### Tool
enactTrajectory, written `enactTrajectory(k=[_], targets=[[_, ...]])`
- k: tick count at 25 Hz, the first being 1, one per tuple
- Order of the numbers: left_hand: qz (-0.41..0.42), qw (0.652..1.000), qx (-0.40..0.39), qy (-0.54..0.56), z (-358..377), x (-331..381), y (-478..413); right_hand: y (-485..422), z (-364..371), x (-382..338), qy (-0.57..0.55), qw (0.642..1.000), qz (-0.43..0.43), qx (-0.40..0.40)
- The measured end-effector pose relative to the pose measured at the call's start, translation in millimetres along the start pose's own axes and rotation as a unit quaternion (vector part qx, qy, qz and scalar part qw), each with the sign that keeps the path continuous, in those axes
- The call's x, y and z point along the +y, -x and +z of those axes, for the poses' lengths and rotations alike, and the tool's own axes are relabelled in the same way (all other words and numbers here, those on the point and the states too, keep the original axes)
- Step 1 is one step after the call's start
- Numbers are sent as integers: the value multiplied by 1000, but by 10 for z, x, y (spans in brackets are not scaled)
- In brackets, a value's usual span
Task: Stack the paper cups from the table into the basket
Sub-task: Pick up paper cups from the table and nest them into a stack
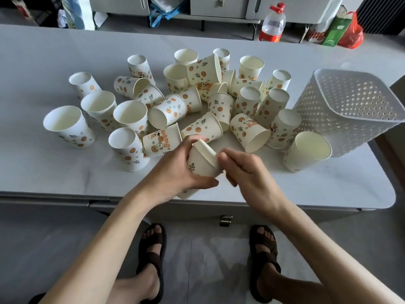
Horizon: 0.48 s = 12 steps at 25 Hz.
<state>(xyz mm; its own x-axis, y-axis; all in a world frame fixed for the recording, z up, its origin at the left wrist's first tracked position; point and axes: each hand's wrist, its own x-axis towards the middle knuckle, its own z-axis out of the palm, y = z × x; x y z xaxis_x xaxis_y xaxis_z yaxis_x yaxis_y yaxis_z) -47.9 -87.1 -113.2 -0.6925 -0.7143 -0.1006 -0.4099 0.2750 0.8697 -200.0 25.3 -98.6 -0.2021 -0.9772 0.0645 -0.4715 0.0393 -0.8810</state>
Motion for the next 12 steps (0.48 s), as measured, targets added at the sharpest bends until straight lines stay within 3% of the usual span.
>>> enactTrajectory(k=[3, 4, 6, 7, 8, 10, 12], targets=[[-7, 1000, 21, 7, 16, 21, 7, -52, 75, 2, -26, 999, 29, -17], [-12, 999, 32, 23, 12, 20, 14, -79, 52, 7, -42, 998, 40, 29], [-20, 998, 46, 36, 6, 14, 14, -136, -62, 76, -6, 977, 80, 197], [-27, 998, 45, 28, 9, 1, 13, -147, -125, 127, 73, 955, 117, 262], [-35, 998, 42, 16, 13, -10, 12, -146, -175, 168, 164, 932, 164, 279], [-45, 998, 35, 1, 10, -19, 12, -149, -216, 262, 214, 926, 229, 212], [-48, 998, 29, -9, -5, -15, 10, -164, -203, 283, 77, 953, 223, 188]])
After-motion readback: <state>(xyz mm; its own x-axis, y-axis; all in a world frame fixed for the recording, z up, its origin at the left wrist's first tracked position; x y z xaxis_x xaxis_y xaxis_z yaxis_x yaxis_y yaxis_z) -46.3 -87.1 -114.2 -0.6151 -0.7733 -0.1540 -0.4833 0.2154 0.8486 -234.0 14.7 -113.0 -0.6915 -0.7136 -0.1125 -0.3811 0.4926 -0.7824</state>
